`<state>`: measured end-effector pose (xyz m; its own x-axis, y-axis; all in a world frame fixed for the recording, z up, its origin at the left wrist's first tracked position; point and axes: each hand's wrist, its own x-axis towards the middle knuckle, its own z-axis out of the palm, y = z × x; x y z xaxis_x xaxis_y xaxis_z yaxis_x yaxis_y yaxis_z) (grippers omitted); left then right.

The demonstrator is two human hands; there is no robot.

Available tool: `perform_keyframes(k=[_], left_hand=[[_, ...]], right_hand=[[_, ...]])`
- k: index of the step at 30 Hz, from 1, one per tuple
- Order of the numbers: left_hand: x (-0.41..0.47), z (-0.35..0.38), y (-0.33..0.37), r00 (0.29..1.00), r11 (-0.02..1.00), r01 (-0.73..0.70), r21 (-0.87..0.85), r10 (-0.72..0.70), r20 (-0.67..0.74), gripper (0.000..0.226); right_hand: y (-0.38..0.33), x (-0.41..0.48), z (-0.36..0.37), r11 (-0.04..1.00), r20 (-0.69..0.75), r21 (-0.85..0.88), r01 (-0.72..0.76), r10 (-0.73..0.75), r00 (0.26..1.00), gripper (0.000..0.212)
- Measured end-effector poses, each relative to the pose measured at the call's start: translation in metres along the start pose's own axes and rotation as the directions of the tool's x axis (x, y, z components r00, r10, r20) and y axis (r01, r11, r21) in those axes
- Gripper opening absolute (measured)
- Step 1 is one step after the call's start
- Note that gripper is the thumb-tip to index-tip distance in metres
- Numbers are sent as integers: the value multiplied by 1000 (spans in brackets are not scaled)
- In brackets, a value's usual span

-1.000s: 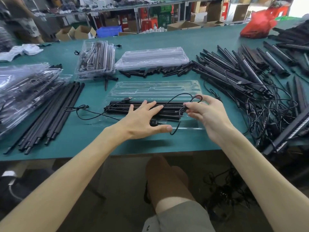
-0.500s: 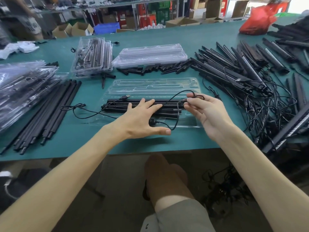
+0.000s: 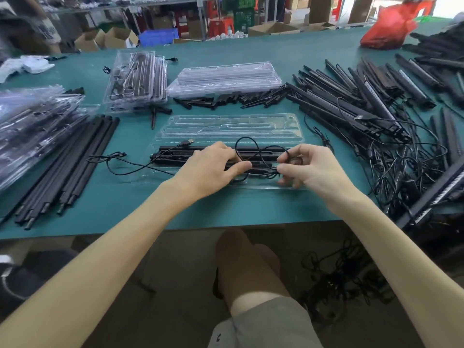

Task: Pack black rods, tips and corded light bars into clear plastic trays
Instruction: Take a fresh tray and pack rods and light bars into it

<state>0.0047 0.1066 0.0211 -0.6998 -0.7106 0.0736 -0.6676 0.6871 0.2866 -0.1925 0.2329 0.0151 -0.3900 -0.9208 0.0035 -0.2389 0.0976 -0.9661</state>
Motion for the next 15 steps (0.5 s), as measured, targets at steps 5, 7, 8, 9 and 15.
perform_keyframes(k=[5,7,8,9,15], left_hand=[[11,1,13,997,995,63,71,-61,-38,38],[12,1,15,997,993,78,83,-76,-27,40],[12,1,16,997,993,81,83,-79,-25,42],[12,1,17,996,993,83,81,-80,-28,43],[11,6,17,994,995,85,44,-82,-70,49]], right_hand=[[2,0,5,945,12,-325,41,-40,999,34],[1,0,8,905,32,-416,89,-83,996,46],[1,0,10,877,42,-466,118,-111,993,48],[2,-1,10,837,47,-527,147,-144,989,48],[5,-8,12,654,47,-708,268,-336,941,19]])
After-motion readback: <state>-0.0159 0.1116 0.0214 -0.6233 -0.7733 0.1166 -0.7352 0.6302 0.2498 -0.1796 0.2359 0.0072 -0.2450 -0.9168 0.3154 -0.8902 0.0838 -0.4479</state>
